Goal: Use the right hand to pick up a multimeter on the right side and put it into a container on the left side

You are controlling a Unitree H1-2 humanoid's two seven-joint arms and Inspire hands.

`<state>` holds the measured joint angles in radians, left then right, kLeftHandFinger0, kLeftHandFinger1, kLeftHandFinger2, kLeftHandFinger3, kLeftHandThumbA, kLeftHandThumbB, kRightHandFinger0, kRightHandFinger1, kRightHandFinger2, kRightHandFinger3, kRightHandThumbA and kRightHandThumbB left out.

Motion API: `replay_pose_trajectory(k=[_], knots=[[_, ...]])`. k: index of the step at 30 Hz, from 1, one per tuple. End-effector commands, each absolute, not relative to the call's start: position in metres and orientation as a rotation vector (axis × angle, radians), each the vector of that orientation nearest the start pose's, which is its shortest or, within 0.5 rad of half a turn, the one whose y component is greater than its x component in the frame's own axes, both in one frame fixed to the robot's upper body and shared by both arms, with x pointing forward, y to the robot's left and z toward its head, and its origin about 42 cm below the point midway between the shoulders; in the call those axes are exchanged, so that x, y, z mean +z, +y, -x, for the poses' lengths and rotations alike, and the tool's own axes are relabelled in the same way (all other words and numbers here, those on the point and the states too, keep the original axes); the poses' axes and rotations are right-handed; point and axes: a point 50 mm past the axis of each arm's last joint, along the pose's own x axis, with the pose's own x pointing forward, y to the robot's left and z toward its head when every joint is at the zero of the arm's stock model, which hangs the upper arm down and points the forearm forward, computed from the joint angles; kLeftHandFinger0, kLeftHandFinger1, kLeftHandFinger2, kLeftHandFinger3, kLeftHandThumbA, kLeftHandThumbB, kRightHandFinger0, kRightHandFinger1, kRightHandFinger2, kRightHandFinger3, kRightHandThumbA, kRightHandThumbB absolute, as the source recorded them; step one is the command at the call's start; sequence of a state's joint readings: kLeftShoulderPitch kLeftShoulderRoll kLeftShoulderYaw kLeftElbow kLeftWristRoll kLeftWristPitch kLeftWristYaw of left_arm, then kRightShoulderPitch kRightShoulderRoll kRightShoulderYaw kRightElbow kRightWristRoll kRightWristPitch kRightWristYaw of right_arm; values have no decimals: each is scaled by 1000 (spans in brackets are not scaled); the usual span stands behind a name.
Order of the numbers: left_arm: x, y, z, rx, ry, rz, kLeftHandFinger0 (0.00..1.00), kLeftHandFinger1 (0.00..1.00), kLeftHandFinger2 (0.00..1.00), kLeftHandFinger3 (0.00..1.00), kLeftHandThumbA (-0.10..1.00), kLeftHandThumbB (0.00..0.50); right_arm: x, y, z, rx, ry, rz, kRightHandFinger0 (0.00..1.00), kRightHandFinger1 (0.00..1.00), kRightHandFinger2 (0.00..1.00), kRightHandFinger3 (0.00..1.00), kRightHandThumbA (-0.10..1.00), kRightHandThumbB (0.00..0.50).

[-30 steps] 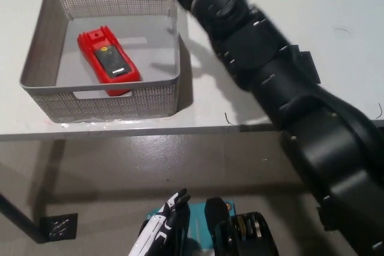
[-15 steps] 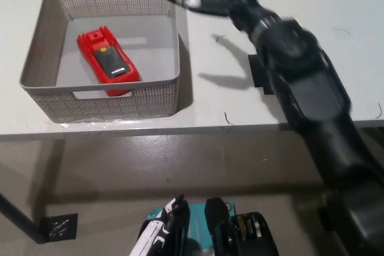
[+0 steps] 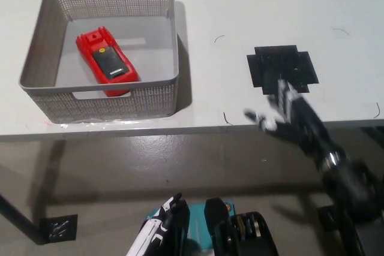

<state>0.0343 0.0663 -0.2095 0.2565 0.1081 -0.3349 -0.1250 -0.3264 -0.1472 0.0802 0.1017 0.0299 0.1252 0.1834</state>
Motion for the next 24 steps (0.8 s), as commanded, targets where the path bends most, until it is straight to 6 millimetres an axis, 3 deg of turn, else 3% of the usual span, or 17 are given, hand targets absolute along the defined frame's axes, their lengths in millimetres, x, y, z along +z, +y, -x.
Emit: replay_pose_trajectory(k=[1,9,11,12,13,14,16,21,24], knots=[[66,188,-279,-270,-135,-120,1000,1000,1000,1000,1000,455,279,-218,-253,398,-683,144,1000,1000,1000,1000,1000,433],[65,184,-281,-269,-156,-125,1000,1000,1000,1000,1000,424,248,-213,-247,426,-615,119,1000,1000,1000,1000,1000,407],[64,185,-279,-263,-151,-117,1000,1000,1000,1000,1000,430,226,-214,-243,425,-531,95,1000,1000,1000,1000,1000,430],[64,186,-280,-261,-154,-120,1000,1000,1000,1000,1000,423,219,-214,-244,422,-503,89,1000,1000,1000,1000,1000,430],[65,189,-281,-258,-150,-124,1000,1000,1000,1000,1000,427,200,-213,-244,414,-437,95,1000,1000,1000,1000,1000,409],[65,189,-281,-256,-148,-124,1000,1000,1000,1000,1000,432,194,-213,-244,409,-419,105,1000,1000,1000,1000,1000,432],[65,189,-281,-253,-142,-114,1000,1000,1000,1000,1000,441,167,-217,-246,388,-353,152,1000,1000,1000,1000,1000,425],[62,190,-280,-259,-141,-110,1000,1000,1000,1000,1000,444,111,-239,-249,353,-164,157,1000,1000,1000,1000,1000,459],[60,187,-279,-261,-134,-111,1000,1000,1000,1000,1000,439,89,-253,-250,321,-97,99,1000,1000,1000,1000,1000,438]])
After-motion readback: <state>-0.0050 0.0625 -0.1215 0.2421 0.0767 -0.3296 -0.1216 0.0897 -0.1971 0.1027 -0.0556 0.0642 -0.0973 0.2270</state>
